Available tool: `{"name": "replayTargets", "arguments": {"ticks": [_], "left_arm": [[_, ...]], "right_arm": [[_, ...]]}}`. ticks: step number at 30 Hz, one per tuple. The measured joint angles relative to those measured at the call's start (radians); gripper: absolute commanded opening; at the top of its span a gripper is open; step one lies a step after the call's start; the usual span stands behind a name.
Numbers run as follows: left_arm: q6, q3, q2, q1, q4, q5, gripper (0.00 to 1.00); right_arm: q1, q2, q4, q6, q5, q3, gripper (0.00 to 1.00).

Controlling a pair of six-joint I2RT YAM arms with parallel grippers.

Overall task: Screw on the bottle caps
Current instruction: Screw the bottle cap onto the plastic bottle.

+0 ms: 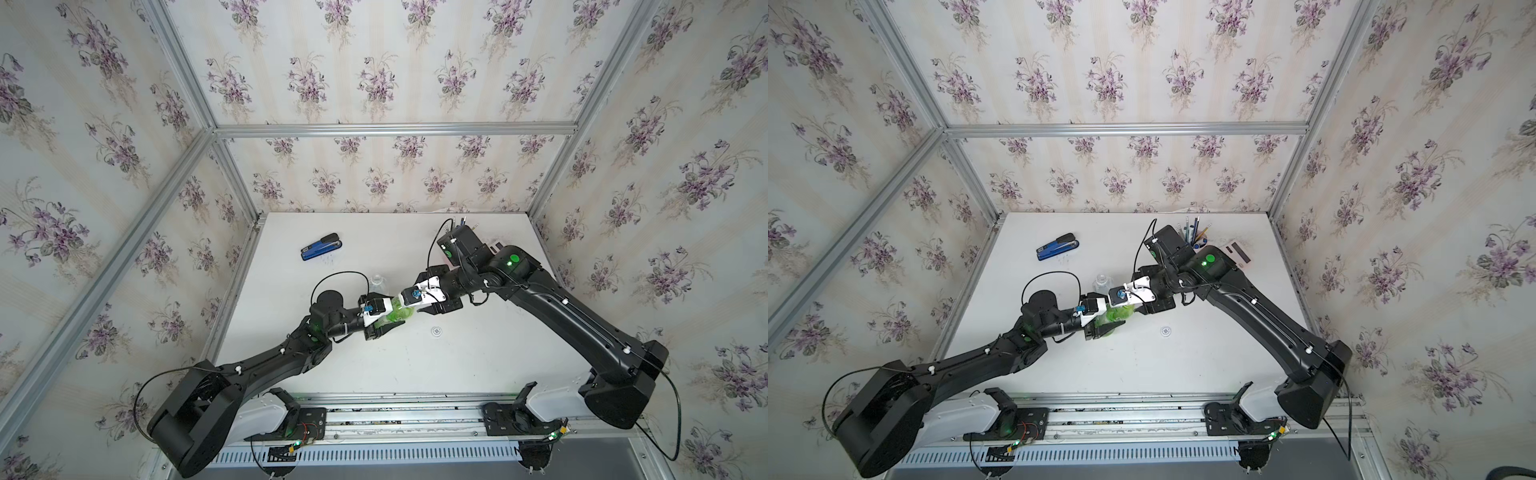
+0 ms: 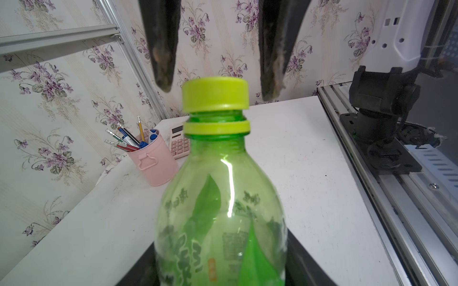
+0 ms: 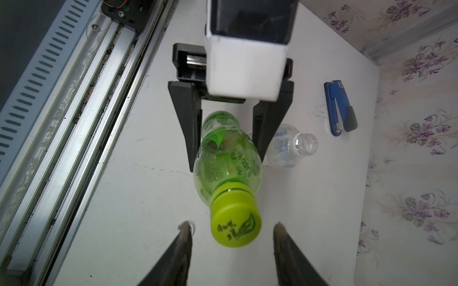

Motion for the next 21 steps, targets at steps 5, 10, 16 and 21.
{"name": "replayTargets", "arguments": {"ticks": [5,10,16,21], "left_arm": [[0.006,0.004,0.001,-0.006,-0.014,0.003,0.63],[0.01,0.004,-0.003,-0.006,-0.029,0.003,0.63],[0.009,-0.007,-0.009,-0.016,-0.036,-0.013,0.62],[0.014,-0.055,-0.04,-0.08,-0.038,-0.161,0.62]], "right_arm": [[0.014,0.009,0.0,-0.003,0.0,0.002,0.37],[0.018,0.011,0.003,0.004,0.016,-0.006,0.29],[0.021,0.011,0.012,0.06,0.033,-0.023,0.2],[0.026,0.03,0.031,0.308,0.043,-0.055,0.17]]}}
